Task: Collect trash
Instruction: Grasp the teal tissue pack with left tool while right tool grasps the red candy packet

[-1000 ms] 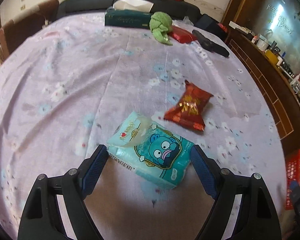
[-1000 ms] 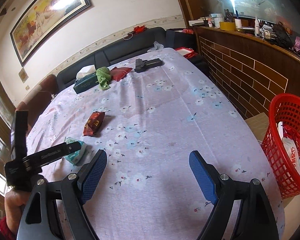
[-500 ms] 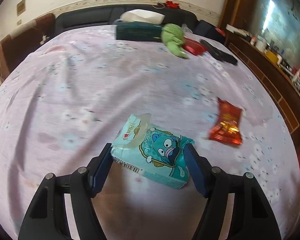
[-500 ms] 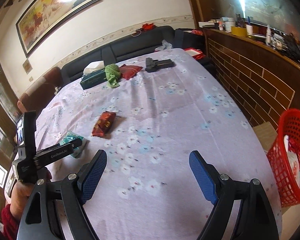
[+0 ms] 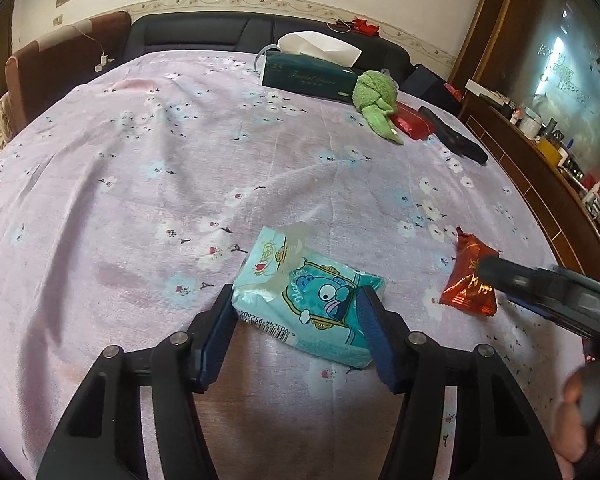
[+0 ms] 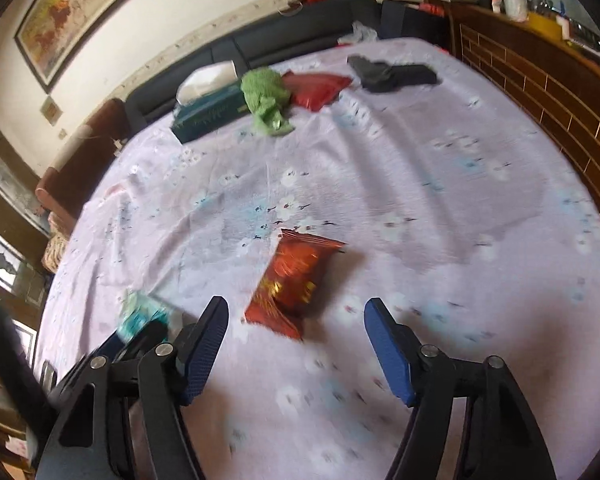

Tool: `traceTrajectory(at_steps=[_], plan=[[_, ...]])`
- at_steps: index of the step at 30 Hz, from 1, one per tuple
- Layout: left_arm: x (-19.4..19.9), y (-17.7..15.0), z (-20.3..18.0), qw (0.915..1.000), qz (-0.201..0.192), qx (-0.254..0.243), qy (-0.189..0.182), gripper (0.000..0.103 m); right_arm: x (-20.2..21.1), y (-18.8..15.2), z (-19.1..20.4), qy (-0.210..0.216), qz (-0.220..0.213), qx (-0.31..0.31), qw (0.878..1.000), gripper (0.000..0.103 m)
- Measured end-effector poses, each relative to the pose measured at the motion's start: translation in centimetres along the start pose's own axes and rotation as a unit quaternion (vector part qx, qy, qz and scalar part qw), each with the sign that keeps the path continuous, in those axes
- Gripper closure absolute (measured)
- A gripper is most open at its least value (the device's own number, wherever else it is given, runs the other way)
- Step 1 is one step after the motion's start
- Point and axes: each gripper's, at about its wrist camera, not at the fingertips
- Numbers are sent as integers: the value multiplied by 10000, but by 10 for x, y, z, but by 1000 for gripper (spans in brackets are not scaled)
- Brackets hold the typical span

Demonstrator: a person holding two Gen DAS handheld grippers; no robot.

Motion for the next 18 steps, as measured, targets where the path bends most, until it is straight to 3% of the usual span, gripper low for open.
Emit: traceTrajectory(at_steps=[3, 5, 6, 18], plan=[[0, 0, -1, 10000, 3, -15, 17, 42, -24, 4, 1, -131, 157, -48, 9998, 46], [0, -1, -4, 10000, 7, -58, 71, 41, -30, 2, 2, -181, 171, -3, 9997, 50], [0, -1, -5, 9999, 8, -85, 102, 40, -30, 2, 4, -207, 145, 92, 9996, 59], [4, -8, -22, 9990, 94, -413, -151, 26, -14, -2, -2, -136, -478, 661, 9966, 65]])
Point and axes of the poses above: each gripper's, at about its wrist camera, not at the fingertips, and x roughly against the way its jaws point, z to its left, y to its top, and after that the axes turned 11 degrees about y, right-handed
